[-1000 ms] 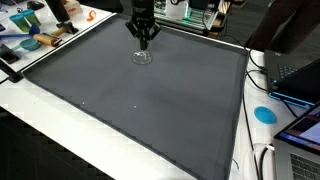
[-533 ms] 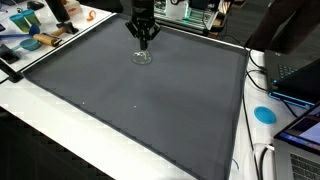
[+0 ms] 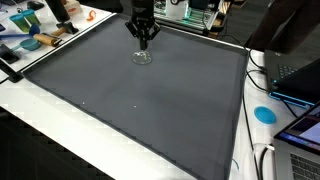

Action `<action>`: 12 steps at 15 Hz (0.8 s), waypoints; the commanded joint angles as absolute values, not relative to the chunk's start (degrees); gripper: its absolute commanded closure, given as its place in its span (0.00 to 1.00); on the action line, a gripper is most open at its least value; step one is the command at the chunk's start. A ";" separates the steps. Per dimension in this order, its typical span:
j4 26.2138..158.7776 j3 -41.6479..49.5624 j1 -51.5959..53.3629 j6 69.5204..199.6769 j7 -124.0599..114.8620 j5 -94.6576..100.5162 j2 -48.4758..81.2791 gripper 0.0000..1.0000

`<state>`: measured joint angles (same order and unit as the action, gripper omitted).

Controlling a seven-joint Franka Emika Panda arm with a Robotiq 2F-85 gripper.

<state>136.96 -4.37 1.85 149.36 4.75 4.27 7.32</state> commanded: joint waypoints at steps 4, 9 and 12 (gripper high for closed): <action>137.37 -3.69 2.26 146.96 4.33 4.70 4.04 0.97; 136.92 -3.66 2.19 145.13 4.82 4.46 1.47 0.97; 136.43 -3.64 2.26 143.30 4.31 5.17 -0.12 0.97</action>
